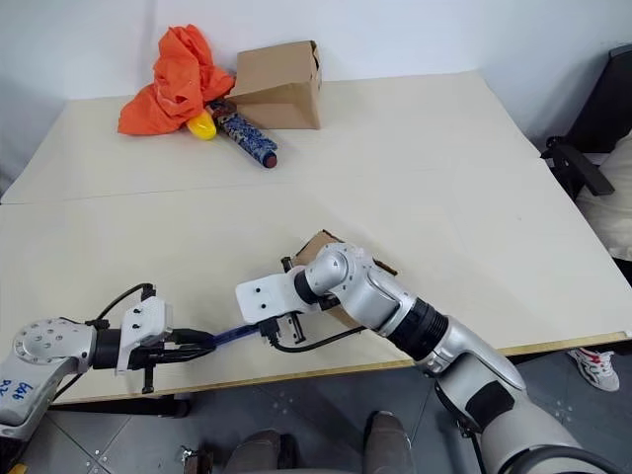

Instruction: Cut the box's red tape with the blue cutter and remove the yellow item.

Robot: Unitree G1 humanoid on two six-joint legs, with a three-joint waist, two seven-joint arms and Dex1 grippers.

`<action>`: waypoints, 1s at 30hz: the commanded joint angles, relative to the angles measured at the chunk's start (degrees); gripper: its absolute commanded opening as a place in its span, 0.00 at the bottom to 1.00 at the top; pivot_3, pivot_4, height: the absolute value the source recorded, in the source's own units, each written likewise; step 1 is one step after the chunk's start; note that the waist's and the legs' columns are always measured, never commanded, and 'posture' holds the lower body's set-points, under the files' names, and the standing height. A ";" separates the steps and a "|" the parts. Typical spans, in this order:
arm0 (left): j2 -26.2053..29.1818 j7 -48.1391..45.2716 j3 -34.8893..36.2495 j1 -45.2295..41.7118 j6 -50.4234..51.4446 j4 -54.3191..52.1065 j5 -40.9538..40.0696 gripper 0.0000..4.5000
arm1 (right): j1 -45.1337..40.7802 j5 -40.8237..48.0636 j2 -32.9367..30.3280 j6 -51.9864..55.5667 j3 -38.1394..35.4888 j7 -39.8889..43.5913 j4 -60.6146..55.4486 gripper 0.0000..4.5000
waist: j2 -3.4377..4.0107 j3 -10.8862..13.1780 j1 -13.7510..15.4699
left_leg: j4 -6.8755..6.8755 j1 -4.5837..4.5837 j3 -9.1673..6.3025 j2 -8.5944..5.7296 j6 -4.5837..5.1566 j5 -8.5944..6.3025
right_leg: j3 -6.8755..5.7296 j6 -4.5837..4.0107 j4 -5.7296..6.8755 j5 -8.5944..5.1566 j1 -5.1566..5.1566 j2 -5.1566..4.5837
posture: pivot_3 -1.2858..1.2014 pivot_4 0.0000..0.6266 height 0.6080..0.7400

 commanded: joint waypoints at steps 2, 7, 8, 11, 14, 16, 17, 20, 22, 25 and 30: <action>0.35 -1.80 -4.74 3.68 3.47 2.18 2.20 0.09 | -1.27 -0.68 1.20 -2.08 0.00 1.11 -0.14 0.00 | 0.00 0.00 -0.13 | 0.00 0.00 0.00 0.00 0.00 0.00 | 0.00 0.00 0.00 0.00 0.00 0.00 | 0.52 0.24 1.00; 0.20 -1.62 -4.88 3.59 3.97 2.11 2.08 0.09 | -1.21 -0.82 1.75 -3.06 -0.66 2.08 0.20 0.00 | 0.00 0.00 -0.31 | 0.00 0.00 0.00 0.00 0.00 0.00 | 0.00 0.00 0.01 0.00 0.00 0.00 | 0.52 0.24 1.00; 0.21 -1.61 -4.94 3.54 4.07 2.16 2.13 0.09 | -1.32 -0.58 1.87 -3.17 -1.12 2.15 -0.08 0.00 | 0.00 0.00 -0.31 | 0.00 0.00 0.00 0.00 0.00 0.00 | 0.00 0.00 0.01 0.00 0.00 0.00 | 0.52 0.24 1.00; 0.19 -1.56 -4.98 3.45 4.29 2.14 2.12 0.09 | -0.99 1.54 2.64 -2.12 -3.21 2.69 -1.86 0.00 | 0.00 0.00 -0.32 | 0.00 0.00 0.00 0.00 0.00 0.00 | 0.00 0.00 0.01 0.00 0.00 0.00 | 0.52 0.24 1.00; 0.13 -1.56 -5.10 3.20 4.38 2.27 2.20 0.09 | -0.01 4.47 3.18 -0.02 -4.72 3.88 -3.83 0.00 | 0.00 0.00 -0.31 | 0.00 0.01 0.00 0.00 0.00 0.00 | 0.00 0.00 0.02 0.00 0.00 0.00 | 0.52 0.24 1.00; 0.12 -1.63 -5.18 3.08 4.37 2.32 2.23 0.09 | 0.83 3.12 1.78 -1.37 -3.34 4.30 -3.85 0.00 | -0.02 -0.01 -0.32 | 0.00 0.01 0.00 0.00 0.00 0.00 | 0.00 0.00 0.03 0.00 0.01 0.00 | 0.52 0.24 1.00; 0.10 -1.63 -5.23 2.99 4.37 2.37 2.25 0.09 | 1.11 2.27 1.26 -2.22 -2.68 4.14 -3.40 0.00 | -0.02 -0.01 -0.32 | 0.00 0.02 0.00 0.00 0.00 0.00 | 0.00 0.00 0.02 0.00 0.01 0.00 | 0.52 0.24 1.00; 0.06 -1.72 -5.32 2.92 4.29 2.39 2.28 0.09 | 1.39 0.75 1.03 -3.56 -1.76 3.37 -1.76 0.00 | -0.02 -0.01 -0.33 | 0.00 0.02 0.00 0.00 0.00 0.00 | 0.01 0.00 0.01 0.00 0.02 0.00 | 0.52 0.24 1.00; 0.04 -1.69 -5.39 2.81 4.31 2.42 2.35 0.09 | 1.49 -0.20 1.26 -4.46 -1.35 2.89 -0.30 0.00 | -0.02 -0.01 -0.33 | 0.00 0.02 0.00 0.00 0.00 0.00 | 0.00 0.00 0.02 0.00 0.01 0.00 | 0.52 0.24 1.00; 0.02 -1.66 -5.44 2.74 4.33 2.42 2.41 0.09 | 1.61 -1.31 1.69 -5.76 -0.96 2.48 1.43 0.00 | -0.01 -0.02 -0.33 | 0.00 0.04 0.01 0.00 0.00 0.00 | 0.01 0.00 0.03 0.00 0.02 0.00 | 0.52 0.24 1.00; -0.06 -1.66 -5.53 2.53 4.38 2.40 2.40 0.09 | 1.58 -2.82 3.43 -7.77 -0.29 1.74 4.34 0.00 | 0.02 -0.04 -0.35 | 0.00 0.08 0.02 0.00 0.00 0.00 | 0.02 0.00 0.07 0.00 0.04 0.00 | 0.52 0.24 1.00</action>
